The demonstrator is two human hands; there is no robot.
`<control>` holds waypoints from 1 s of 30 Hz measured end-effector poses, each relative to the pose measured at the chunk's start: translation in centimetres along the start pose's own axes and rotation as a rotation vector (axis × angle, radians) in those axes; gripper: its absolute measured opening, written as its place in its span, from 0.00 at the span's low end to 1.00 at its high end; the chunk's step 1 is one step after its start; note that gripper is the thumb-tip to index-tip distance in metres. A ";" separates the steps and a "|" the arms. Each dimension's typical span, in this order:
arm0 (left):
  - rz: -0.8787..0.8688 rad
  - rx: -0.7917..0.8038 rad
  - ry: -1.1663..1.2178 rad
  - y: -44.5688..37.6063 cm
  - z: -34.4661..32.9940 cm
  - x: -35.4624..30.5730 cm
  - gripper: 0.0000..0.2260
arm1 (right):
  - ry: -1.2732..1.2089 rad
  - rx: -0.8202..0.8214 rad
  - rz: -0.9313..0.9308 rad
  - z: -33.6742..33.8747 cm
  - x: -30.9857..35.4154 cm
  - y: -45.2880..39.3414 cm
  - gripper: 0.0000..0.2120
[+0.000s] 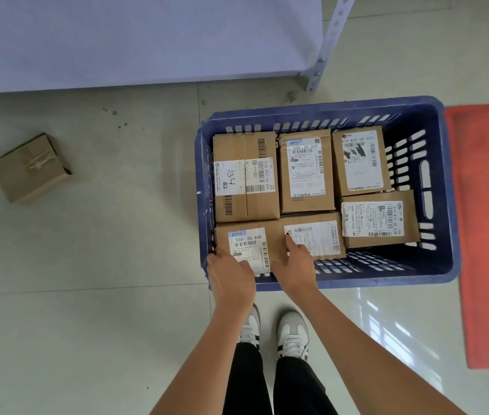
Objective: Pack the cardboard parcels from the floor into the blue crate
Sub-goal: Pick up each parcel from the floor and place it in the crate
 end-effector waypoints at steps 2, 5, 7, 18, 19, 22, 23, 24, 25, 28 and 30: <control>-0.063 -0.040 0.037 0.3 0.3 0.2 0.16 | -0.048 -0.019 0.009 0.1 0.0 0.2 0.29; -0.165 -0.045 0.097 0.4 0.3 0.4 0.20 | -0.093 -0.029 0.004 0.4 0.1 0.5 0.28; -0.149 0.011 0.171 0.0 0.0 0.4 0.21 | -0.101 -0.016 0.000 0.4 0.2 0.7 0.28; -0.028 0.169 0.084 -3.2 -1.1 0.1 0.22 | 0.121 0.077 0.016 -0.7 1.5 -0.9 0.27; -0.026 0.187 0.095 -3.5 -1.3 0.2 0.22 | 0.122 0.080 0.001 -0.9 1.5 -1.2 0.26; -0.031 0.212 0.117 -4.2 -1.8 0.5 0.20 | 0.129 0.072 -0.020 -1.2 1.4 -2.1 0.20; -0.030 0.208 0.118 -4.5 -2.0 0.6 0.20 | 0.134 0.071 -0.024 -1.4 1.3 -2.3 0.19; -0.028 0.199 0.118 -4.8 -2.2 0.8 0.19 | 0.143 0.073 -0.026 -1.6 1.3 -2.6 0.18; -0.030 0.186 0.112 -5.0 -2.3 0.9 0.19 | 0.153 0.075 -0.027 -1.7 1.3 -2.8 0.18; -0.070 0.145 0.082 -5.1 -2.6 1.1 0.18 | 0.176 0.066 -0.021 -2.0 0.9 -3.1 0.18; -0.087 0.141 0.095 -4.9 -2.5 1.2 0.19 | 0.165 0.056 -0.010 -2.0 0.7 -3.0 0.19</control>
Point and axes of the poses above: each hand's wrist, its own y-axis away from the middle knuckle, its own z-axis out of the back of the hand, x = y × z, the point moved 3 cm from there along -y, towards the middle knuckle, and after that the axes turned 3 degrees about -x, right-handed, at the moved point
